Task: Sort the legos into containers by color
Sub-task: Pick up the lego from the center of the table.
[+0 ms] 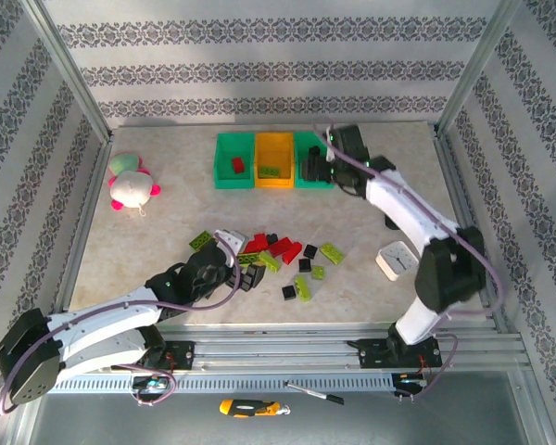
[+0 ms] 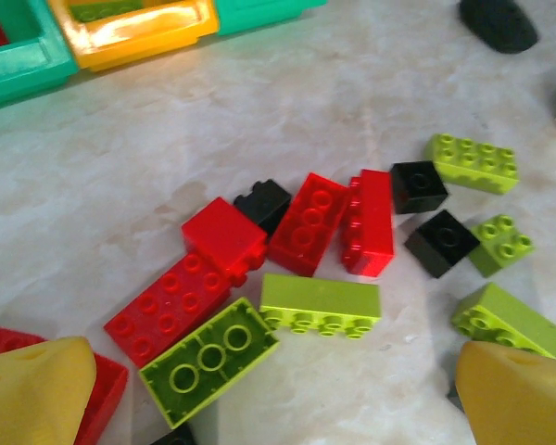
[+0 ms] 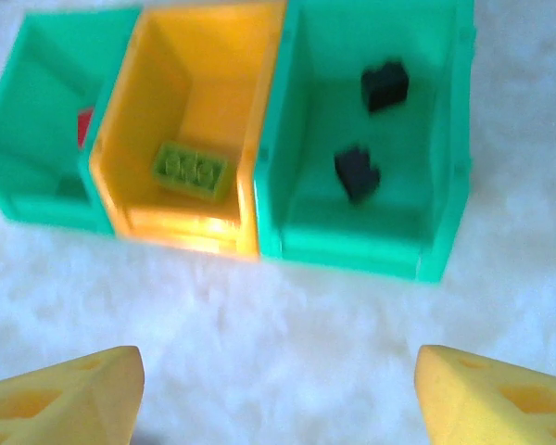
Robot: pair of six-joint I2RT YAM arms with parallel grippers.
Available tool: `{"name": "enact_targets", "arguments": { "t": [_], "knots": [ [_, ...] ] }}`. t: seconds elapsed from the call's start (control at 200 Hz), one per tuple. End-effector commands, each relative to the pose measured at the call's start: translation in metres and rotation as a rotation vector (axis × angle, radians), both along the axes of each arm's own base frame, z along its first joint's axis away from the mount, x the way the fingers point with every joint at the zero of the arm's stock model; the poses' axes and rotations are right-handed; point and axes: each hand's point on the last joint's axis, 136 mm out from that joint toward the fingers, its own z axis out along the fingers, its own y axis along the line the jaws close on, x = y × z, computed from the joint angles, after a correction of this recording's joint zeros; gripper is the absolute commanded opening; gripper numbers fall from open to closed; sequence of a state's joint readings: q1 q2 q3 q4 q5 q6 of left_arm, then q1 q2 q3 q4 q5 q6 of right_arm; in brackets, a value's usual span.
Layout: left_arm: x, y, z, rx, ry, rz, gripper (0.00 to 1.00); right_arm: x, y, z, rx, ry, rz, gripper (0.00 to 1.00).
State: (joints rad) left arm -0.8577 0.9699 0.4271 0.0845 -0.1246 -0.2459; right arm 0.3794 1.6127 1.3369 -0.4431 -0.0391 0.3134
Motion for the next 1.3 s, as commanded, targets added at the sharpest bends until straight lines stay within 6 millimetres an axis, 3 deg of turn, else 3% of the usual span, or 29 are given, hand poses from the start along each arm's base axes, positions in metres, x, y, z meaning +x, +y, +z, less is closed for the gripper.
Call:
{"name": "enact_targets", "arguments": {
  "t": [0.0,0.185,0.33,0.53,0.685,0.919,1.134,1.294],
  "knots": [
    [-0.009,-0.021,0.010,-0.045,-0.057,-0.130,0.99,-0.043,-0.013,-0.033,-0.085,0.040,0.045,0.79],
    [-0.015,-0.043,0.013,-0.040,-0.097,-0.270,0.99,-0.124,-0.036,-0.084,-0.248,0.182,0.089,0.82],
    [-0.012,-0.057,0.014,-0.075,-0.131,-0.313,0.99,-0.151,-0.038,-0.113,-0.256,0.283,0.071,0.82],
    [-0.012,-0.073,0.014,-0.096,-0.113,-0.365,0.99,-0.150,-0.032,-0.139,-0.282,0.367,0.092,0.83],
    [-0.013,-0.068,0.012,-0.097,-0.106,-0.351,0.99,-0.145,-0.024,-0.159,-0.282,0.457,0.092,0.80],
    [-0.015,-0.058,0.011,-0.082,-0.113,-0.324,0.99,-0.145,-0.022,-0.181,-0.293,0.534,0.073,0.58],
    [-0.014,-0.056,0.011,-0.071,-0.119,-0.316,0.99,-0.145,-0.025,-0.163,-0.287,0.500,0.051,0.33],
    [-0.010,-0.052,0.006,-0.069,-0.106,-0.277,0.99,-0.131,-0.014,-0.130,-0.248,0.399,0.068,0.29]
  ]
}}
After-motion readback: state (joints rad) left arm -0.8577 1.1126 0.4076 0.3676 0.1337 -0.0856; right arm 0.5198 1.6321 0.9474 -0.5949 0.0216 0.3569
